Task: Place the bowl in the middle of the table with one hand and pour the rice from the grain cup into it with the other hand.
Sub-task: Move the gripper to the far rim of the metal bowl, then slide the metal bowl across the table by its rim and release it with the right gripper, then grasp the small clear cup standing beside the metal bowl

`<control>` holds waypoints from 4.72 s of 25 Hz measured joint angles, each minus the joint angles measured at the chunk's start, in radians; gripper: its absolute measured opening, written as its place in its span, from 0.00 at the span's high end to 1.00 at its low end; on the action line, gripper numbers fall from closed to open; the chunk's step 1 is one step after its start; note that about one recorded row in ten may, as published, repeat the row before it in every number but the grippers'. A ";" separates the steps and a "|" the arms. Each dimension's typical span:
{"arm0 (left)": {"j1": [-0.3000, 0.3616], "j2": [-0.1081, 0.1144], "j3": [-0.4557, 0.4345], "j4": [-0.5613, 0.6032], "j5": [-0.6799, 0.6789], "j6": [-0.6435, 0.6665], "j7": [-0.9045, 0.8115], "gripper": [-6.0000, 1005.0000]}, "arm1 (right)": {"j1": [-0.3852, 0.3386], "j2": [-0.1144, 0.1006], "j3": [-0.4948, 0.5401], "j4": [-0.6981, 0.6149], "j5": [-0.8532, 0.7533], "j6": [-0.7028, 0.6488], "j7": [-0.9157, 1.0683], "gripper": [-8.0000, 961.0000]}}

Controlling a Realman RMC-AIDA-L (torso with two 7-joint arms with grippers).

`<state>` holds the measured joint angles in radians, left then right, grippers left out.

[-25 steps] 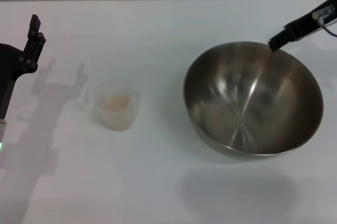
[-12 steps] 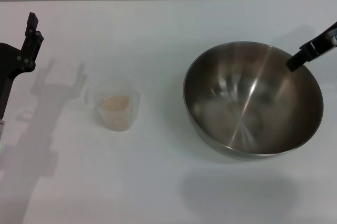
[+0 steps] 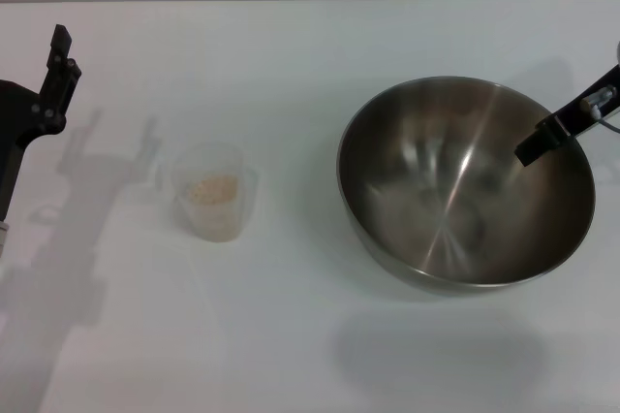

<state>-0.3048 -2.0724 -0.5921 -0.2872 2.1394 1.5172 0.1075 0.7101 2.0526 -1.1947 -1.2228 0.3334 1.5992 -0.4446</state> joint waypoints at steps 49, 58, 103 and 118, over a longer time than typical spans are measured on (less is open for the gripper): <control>0.000 0.000 0.000 0.003 -0.005 0.031 0.009 0.28 | -0.027 0.023 0.014 -0.157 0.274 -0.079 -0.148 0.97; -0.001 0.000 0.000 0.003 0.000 0.031 0.009 0.28 | -0.016 0.023 -0.002 -0.054 0.310 -0.079 -0.158 0.97; 0.010 0.000 0.002 0.015 0.000 0.038 0.007 0.28 | -0.050 0.027 -0.193 -0.168 0.266 -0.519 -0.255 0.51; 0.013 -0.001 0.005 0.019 -0.004 0.028 0.000 0.28 | -0.442 0.035 -0.763 0.078 0.196 -2.185 -0.228 0.50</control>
<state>-0.2916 -2.0736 -0.5876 -0.2685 2.1352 1.5448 0.1074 0.2678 2.0872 -1.9574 -1.1443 0.5296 -0.5856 -0.6726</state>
